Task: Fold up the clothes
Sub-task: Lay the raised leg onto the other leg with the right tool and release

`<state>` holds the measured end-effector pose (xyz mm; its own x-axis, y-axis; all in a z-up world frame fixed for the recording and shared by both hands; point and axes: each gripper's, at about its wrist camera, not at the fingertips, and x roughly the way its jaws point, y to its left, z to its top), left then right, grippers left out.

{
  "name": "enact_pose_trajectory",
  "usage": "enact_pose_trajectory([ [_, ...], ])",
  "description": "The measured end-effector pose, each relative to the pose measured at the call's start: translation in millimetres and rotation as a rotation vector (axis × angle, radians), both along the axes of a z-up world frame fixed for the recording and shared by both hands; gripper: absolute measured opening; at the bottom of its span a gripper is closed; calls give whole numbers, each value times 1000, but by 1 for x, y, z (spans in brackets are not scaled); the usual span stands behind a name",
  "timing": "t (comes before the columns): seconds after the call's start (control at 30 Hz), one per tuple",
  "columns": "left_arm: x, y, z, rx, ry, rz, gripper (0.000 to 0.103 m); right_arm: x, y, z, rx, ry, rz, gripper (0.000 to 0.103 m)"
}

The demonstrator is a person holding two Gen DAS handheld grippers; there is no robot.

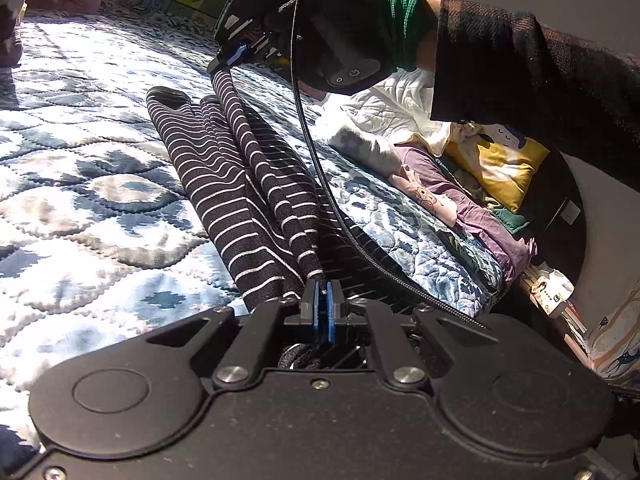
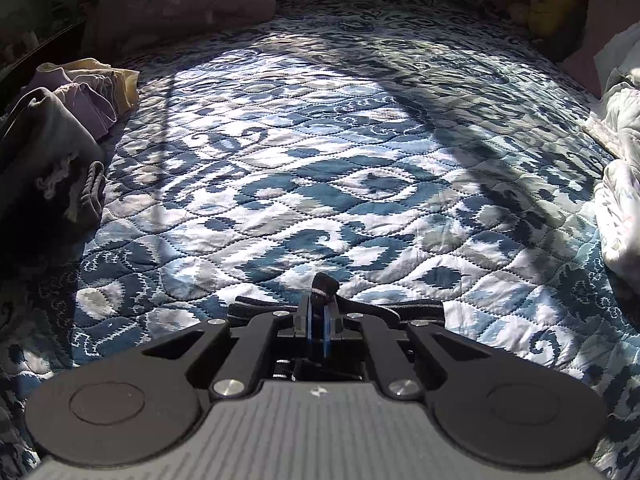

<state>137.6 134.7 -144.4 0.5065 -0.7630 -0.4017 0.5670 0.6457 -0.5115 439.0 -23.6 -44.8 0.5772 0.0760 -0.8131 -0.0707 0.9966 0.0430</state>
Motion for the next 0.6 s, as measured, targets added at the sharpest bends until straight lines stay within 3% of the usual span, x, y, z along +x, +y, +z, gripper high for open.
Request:
enact_pose_trajectory([
  [0.27, 3, 1, -3, -13, 31, -1, 3, 8, 11, -20, 12, 23, 31, 8],
  [0.3, 3, 2, -4, -15, 37, -3, 3, 8, 13, -18, 16, 24, 45, 10],
  [0.4, 7, 4, -5, -28, 69, 1, 3, 5, 13, -6, 53, 0, 79, 32],
  [0.5, 9, 7, -4, -33, 85, 12, 4, -1, 5, 19, 85, -53, 97, 36],
  [0.57, 9, 10, -1, -29, 87, 19, 13, -11, -11, 35, 130, -87, 96, 37],
  [0.6, 9, 12, 0, -36, 91, 13, 28, -18, -20, 42, 154, -104, 98, 39],
])
